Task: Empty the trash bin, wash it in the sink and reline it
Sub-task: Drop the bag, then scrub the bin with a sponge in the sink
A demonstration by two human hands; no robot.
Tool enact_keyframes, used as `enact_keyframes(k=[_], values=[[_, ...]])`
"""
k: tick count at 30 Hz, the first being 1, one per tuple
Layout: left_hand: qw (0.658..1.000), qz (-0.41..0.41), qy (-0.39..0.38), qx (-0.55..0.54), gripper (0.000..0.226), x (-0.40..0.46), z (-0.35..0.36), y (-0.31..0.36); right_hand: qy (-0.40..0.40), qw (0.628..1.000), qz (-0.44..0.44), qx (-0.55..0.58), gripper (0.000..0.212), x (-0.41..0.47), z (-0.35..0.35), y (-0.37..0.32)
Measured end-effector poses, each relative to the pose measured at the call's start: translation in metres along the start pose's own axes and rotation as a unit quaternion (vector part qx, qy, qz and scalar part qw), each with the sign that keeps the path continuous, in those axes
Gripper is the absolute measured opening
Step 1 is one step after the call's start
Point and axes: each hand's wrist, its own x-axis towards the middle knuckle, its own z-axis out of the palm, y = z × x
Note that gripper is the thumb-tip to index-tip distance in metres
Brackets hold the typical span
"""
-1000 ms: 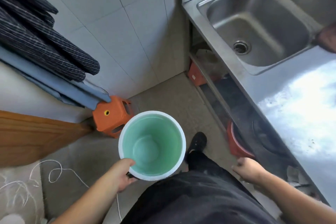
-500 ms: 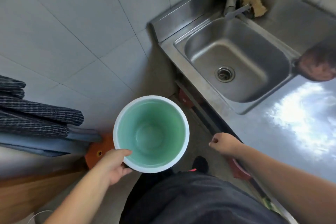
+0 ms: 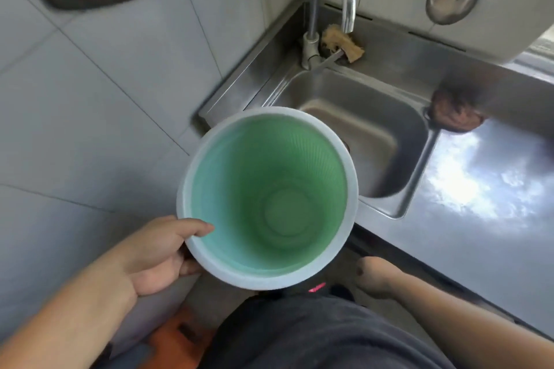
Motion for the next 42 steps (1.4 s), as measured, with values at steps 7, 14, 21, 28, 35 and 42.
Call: enact_keyframes(k=[7, 14, 21, 28, 35, 42], values=[[0.994, 0.005, -0.096, 0.052, 0.032, 0.04, 0.013, 0.095, 0.033, 0.999, -0.005, 0.029, 0.036, 0.009, -0.02, -0.063], [0.981, -0.019, -0.139, 0.137, 0.03, 0.085, 0.074, 0.136, 0.079, 0.996, -0.006, 0.042, 0.034, 0.012, -0.041, -0.096], [0.979, -0.029, -0.137, 0.151, 0.03, 0.119, 0.141, 0.158, 0.045, 0.997, -0.017, 0.064, 0.036, 0.027, -0.061, -0.083], [0.987, -0.02, -0.08, 0.139, 0.025, 0.164, 0.188, 0.172, 0.022, 0.995, -0.024, 0.092, 0.038, 0.041, -0.088, -0.057], [0.991, -0.027, -0.008, 0.133, 0.015, 0.212, 0.196, 0.177, -0.003, 0.99, -0.053, 0.13, 0.03, 0.047, -0.101, -0.058], [0.99, -0.066, 0.0, 0.126, 0.014, 0.262, 0.17, 0.178, 0.071, 0.964, -0.085, 0.24, 0.023, 0.034, -0.159, -0.069]])
